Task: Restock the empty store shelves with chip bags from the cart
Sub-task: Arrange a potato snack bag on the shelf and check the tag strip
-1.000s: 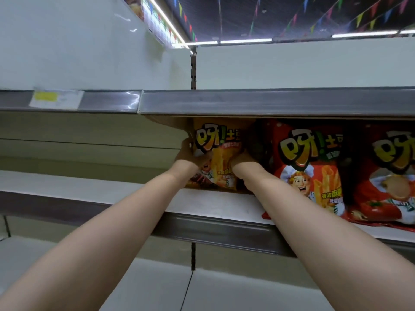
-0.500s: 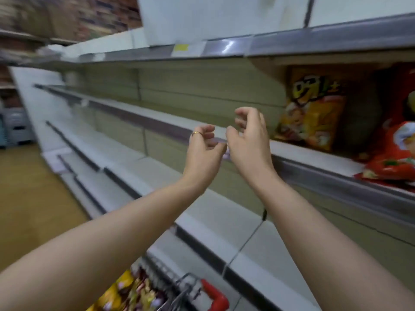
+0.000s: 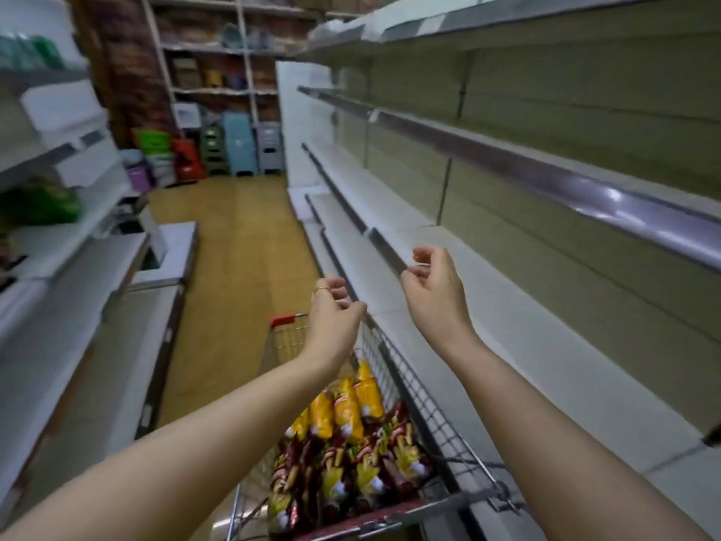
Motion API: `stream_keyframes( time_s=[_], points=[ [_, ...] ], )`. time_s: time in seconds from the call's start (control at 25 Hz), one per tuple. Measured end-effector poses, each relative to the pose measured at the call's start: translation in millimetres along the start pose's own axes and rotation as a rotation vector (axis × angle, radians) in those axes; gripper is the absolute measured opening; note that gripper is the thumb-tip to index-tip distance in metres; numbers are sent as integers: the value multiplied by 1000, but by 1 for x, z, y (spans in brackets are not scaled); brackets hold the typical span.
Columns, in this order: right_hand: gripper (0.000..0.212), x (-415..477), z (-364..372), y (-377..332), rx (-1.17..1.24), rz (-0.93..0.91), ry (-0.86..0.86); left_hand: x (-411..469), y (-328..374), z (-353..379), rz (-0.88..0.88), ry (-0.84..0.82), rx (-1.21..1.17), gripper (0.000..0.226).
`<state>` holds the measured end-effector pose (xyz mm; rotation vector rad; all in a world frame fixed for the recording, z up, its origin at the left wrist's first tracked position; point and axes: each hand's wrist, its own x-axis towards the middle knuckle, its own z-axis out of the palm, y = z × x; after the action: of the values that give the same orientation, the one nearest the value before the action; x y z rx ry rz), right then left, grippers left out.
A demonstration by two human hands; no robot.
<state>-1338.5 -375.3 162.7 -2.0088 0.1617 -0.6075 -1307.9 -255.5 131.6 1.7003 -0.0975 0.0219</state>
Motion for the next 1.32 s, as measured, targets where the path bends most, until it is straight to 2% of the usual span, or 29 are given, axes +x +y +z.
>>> stream_keyframes(
  time_s=[0.12, 0.28, 0.52, 0.76, 0.92, 1.04, 1.2, 1.32],
  points=[
    [33, 18, 56, 32, -30, 78, -113, 34, -46, -23, -111, 59, 39, 32],
    [29, 29, 120, 99, -125, 230, -255, 65, -123, -33, -310, 33, 72, 30],
    [31, 6, 188, 218, -275, 489, -505, 69, -242, -29, -649, 43, 64, 27],
    [39, -3, 259, 323, -346, 716, -688, 65, -317, -11, -794, 193, -41, 25],
    [53, -10, 305, 381, -367, 829, -730, 64, -341, -4, -830, 205, -29, 24],
    [57, -15, 332, 406, -404, 850, -759, 71, -344, -5, -795, 196, -22, 21],
    [60, -23, 360, 422, -473, 857, -772, 68, -354, -5, -875, 158, -40, 21],
    [46, -26, 368, 426, -535, 809, -732, 70, -360, -5, -905, 129, -27, 20]
  ],
)
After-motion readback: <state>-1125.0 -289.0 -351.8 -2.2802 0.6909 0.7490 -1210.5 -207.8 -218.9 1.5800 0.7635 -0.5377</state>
